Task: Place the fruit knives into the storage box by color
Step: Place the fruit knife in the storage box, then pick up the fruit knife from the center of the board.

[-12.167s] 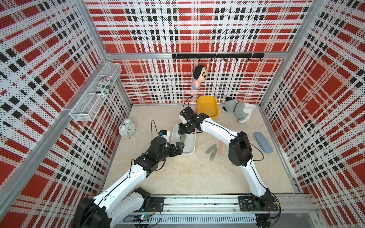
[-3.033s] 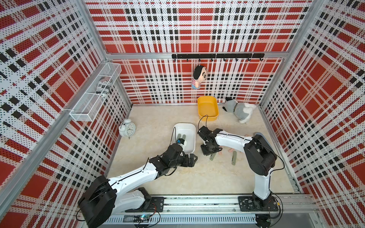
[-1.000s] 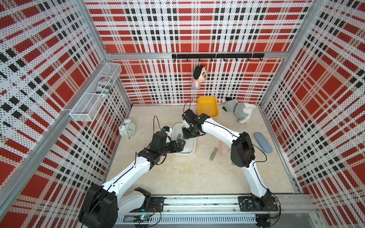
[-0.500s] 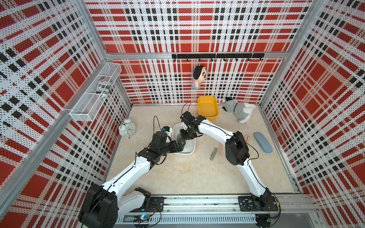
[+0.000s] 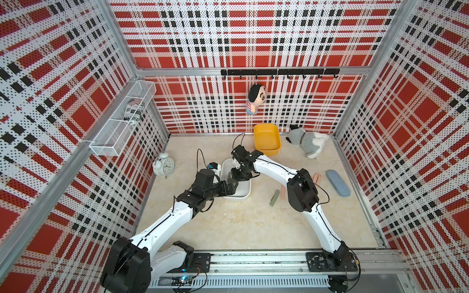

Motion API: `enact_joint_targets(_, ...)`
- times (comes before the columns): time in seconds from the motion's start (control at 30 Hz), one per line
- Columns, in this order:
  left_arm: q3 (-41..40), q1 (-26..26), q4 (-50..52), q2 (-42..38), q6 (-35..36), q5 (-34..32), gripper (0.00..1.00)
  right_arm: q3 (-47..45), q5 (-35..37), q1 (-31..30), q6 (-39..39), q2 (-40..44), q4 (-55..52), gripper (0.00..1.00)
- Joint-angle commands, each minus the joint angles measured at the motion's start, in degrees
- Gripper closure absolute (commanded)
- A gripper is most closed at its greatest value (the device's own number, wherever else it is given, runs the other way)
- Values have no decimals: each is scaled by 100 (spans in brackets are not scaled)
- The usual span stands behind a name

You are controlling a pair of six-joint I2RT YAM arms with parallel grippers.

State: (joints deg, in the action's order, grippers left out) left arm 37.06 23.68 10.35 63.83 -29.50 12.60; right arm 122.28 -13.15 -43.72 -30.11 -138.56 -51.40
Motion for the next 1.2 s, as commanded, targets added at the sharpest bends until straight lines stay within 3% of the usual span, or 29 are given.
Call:
enact_joint_targets(0.0,54,-36,194,-168,-21,-122,1,-90,-56,22,-21,234,119,49)
enact_joint_targets(0.17,160,-33,302,-277,-26,-175,1,-98,-100,48,-4,601,213,37)
enact_joint_targets(0.53,511,143,380,-385,16,-161,1,-930,269,249,19,1963,533,31)
enact_joint_targets(0.8,469,980,-159,-391,-255,-179,1,-3083,716,625,-118,3712,1102,30)
enact_joint_targets(1.17,-39,2014,-1616,202,-842,-82,1,-5222,1381,681,-651,5241,896,31)
